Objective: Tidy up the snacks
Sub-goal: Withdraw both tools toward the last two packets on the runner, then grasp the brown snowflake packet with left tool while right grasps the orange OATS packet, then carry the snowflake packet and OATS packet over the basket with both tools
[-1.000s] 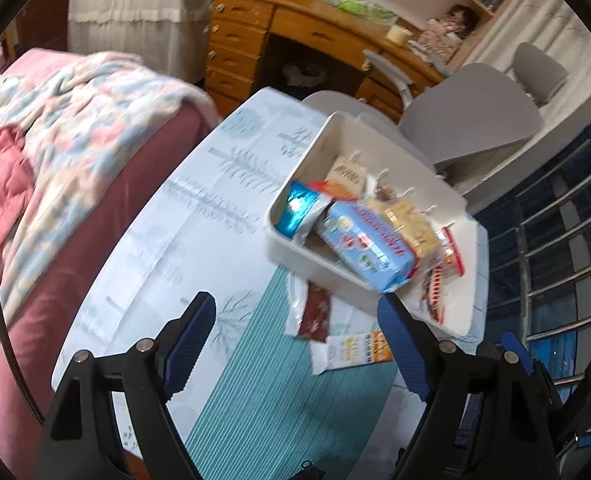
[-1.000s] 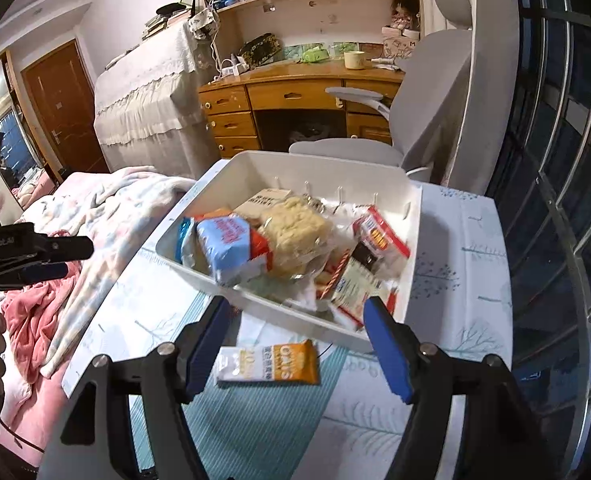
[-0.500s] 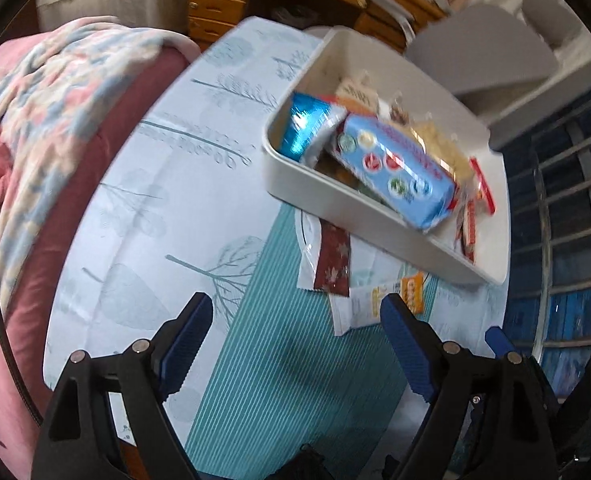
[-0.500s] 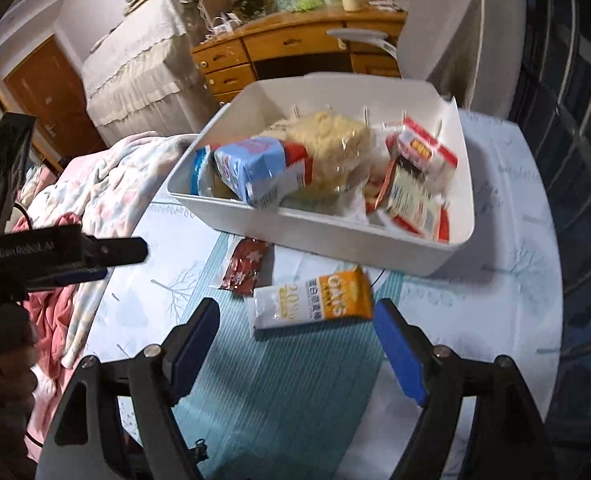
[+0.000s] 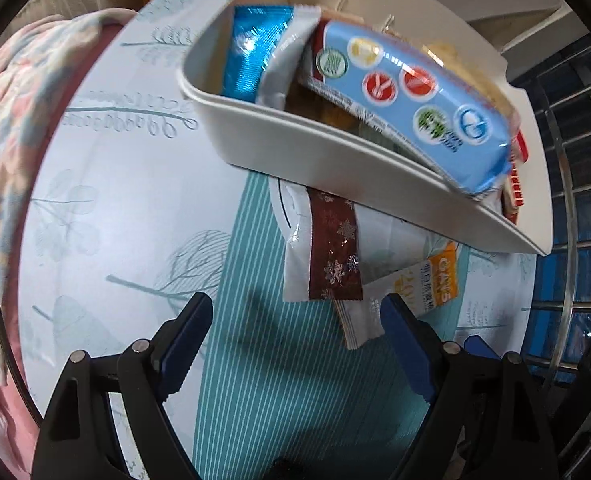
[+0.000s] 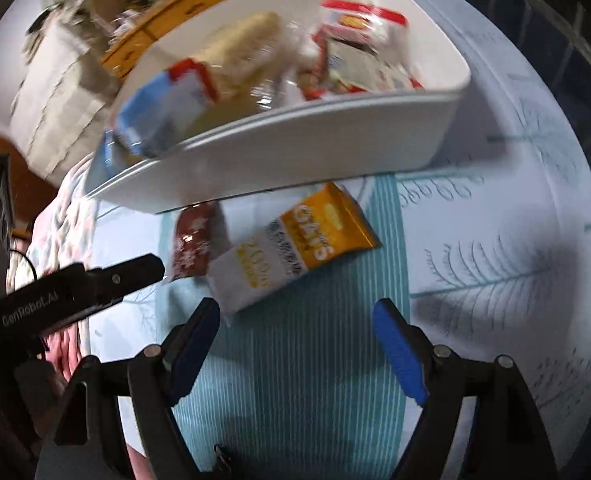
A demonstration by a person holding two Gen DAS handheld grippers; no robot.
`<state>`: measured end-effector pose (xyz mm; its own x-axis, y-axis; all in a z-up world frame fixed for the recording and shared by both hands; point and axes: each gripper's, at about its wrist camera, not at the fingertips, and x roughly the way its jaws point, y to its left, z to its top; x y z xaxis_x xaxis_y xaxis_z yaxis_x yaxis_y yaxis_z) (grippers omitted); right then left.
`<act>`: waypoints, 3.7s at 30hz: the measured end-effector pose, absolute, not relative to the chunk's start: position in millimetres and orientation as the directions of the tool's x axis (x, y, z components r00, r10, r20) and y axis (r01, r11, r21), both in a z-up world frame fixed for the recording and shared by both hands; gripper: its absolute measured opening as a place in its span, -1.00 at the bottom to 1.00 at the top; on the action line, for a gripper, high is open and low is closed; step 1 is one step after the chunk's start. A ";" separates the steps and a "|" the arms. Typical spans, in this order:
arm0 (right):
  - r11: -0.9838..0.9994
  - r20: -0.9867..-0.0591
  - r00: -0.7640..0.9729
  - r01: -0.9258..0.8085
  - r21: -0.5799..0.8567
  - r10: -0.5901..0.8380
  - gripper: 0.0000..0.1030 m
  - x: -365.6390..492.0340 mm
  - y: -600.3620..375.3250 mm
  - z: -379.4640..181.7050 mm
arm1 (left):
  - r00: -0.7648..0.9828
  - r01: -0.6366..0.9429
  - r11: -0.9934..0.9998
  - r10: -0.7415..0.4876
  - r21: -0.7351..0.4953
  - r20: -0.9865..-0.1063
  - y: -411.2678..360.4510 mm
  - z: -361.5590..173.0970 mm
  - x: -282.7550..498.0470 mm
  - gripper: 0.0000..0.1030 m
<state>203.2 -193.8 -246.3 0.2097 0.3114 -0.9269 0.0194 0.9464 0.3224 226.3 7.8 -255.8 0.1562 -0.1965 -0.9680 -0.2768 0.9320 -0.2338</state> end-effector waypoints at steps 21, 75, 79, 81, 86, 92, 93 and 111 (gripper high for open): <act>0.868 -0.936 0.164 0.351 0.351 0.312 0.35 232.7 -200.4 -273.3 | 0.114 -0.215 0.951 -0.201 -0.221 -0.973 -8.3 -297.6 260.7 0.42; 0.856 -0.970 0.175 0.461 0.232 0.168 -0.66 192.5 -175.4 -161.1 | 0.040 -0.148 0.943 -0.294 -0.296 -0.955 60.5 -269.4 236.3 -0.41; 0.886 -0.970 0.209 0.416 0.203 0.125 -0.66 195.0 -175.0 -147.9 | 0.030 -0.171 0.947 -0.271 -0.272 -0.962 54.8 -280.4 248.6 -0.12; 0.902 -0.968 0.227 0.388 0.191 0.107 -0.66 198.6 -167.9 -143.4 | 0.022 -0.174 0.949 -0.263 -0.263 -0.965 52.5 -283.2 251.2 -0.08; 0.925 -0.954 0.283 0.327 0.195 0.101 -0.66 205.1 -162.3 -129.6 | -0.013 -0.170 0.956 -0.246 -0.240 -0.969 39.7 -292.9 255.6 -0.07; 0.956 -0.919 0.388 0.237 0.172 0.070 -0.66 211.1 -152.6 -106.8 | -0.018 -0.143 0.968 -0.212 -0.207 -0.977 24.1 -300.9 262.4 0.17; 0.963 -0.909 0.414 0.218 0.158 0.055 -0.66 212.4 -151.0 -101.3 | -0.020 -0.131 0.972 -0.199 -0.195 -0.980 21.0 -301.1 263.4 0.19; 0.988 -0.794 0.600 0.153 -0.001 -0.093 -0.66 261.3 -152.9 -84.2 | -0.008 -0.133 0.975 -0.183 -0.180 -0.983 23.7 -304.0 268.1 -0.56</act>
